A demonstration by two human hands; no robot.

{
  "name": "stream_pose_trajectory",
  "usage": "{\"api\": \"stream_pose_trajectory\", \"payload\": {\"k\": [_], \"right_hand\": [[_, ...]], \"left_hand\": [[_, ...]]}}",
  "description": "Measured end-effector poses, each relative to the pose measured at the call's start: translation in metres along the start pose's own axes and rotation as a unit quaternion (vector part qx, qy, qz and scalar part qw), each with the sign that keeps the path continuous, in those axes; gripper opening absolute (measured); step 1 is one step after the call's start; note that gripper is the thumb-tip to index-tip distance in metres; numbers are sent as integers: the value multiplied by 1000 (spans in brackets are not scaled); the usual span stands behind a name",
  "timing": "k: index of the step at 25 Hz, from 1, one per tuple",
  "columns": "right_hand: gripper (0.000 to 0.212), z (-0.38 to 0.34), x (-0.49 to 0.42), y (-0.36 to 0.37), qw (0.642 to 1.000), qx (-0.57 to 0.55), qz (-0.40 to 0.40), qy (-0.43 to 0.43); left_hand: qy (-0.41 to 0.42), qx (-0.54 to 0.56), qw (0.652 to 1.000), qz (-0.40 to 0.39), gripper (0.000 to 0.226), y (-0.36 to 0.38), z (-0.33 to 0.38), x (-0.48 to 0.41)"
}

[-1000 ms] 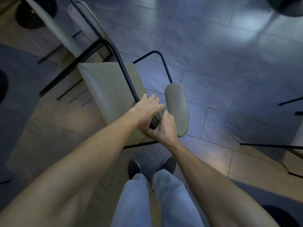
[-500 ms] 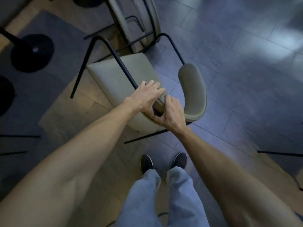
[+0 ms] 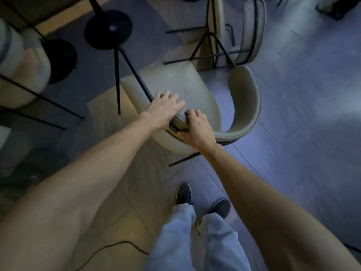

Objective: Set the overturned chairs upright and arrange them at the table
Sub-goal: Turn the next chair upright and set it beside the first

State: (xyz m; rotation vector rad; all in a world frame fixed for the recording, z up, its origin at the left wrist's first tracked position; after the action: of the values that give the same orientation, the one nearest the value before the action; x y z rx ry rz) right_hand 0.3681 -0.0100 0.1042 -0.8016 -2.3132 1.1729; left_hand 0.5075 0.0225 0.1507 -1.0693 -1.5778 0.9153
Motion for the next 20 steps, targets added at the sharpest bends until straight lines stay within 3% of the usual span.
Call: {"api": "stream_pose_trajectory", "payload": {"k": [4, 7, 10, 15, 20], "right_hand": [[30, -24, -22, 19, 996, -10, -49, -73], [37, -38, -23, 31, 988, 18, -129, -83], [45, -35, -8, 42, 960, 115, -238, -94], [49, -49, -6, 56, 938, 132, -294, -130], [46, -55, 3, 76, 907, 193, -320, -194]], "left_hand": [[-49, -39, 998, -13, 54, 20, -21, 27], [-51, -23, 998, -41, 50, 37, -37, 54], [-58, 19, 994, -93, 42, 54, -50, 78], [-86, 59, 988, -116, 35, 74, -64, 105], [-79, 109, 987, -87, 35, 103, -13, 121]]}}
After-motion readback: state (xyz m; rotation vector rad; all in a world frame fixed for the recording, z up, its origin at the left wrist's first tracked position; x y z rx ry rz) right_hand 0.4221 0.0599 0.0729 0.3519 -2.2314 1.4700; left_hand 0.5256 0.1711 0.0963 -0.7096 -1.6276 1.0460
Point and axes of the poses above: each hand's wrist, its own x-axis away from the middle knuckle, its own y-axis out of the palm, z = x × y, the point moved 2 cm from there along -x, towards the middle knuckle, and after that the axes turned 5 degrees about -y, right-handed, at the moved point
